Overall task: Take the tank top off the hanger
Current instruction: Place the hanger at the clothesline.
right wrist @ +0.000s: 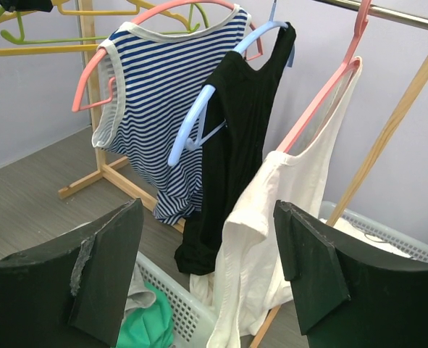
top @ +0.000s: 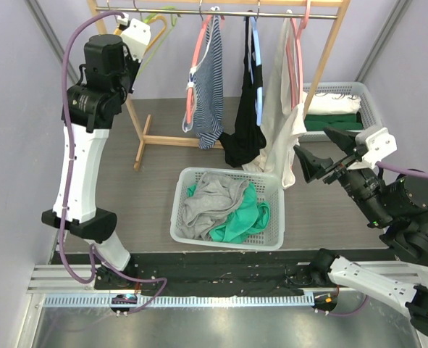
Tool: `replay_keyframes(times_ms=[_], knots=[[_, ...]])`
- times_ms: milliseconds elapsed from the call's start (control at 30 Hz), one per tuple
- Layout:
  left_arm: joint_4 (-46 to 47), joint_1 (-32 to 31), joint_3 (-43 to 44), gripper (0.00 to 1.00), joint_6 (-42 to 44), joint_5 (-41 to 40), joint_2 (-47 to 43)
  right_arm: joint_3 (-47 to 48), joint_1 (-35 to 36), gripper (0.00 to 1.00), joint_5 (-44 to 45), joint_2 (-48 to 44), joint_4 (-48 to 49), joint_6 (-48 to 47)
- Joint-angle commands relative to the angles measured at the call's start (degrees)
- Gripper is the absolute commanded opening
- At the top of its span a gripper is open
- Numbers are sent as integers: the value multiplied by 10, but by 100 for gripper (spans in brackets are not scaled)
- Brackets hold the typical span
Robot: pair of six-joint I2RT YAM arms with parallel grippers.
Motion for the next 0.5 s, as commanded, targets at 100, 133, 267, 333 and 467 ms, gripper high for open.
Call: replay_keyframes(times_ms=[100, 133, 267, 333, 467], knots=[[69, 1, 24, 0, -17, -17, 4, -25, -1, 80, 9, -21, 17, 7], [70, 2, 27, 0, -20, -16, 5, -30, -1, 80, 9, -24, 17, 8], [75, 2, 29, 0, -19, -17, 12, -47, -1, 78, 6, -29, 17, 11], [77, 1, 30, 0, -20, -13, 15, -51, -1, 77, 2, -28, 18, 15], [81, 2, 31, 0, -14, -12, 26, -53, -1, 75, -6, -25, 18, 21]])
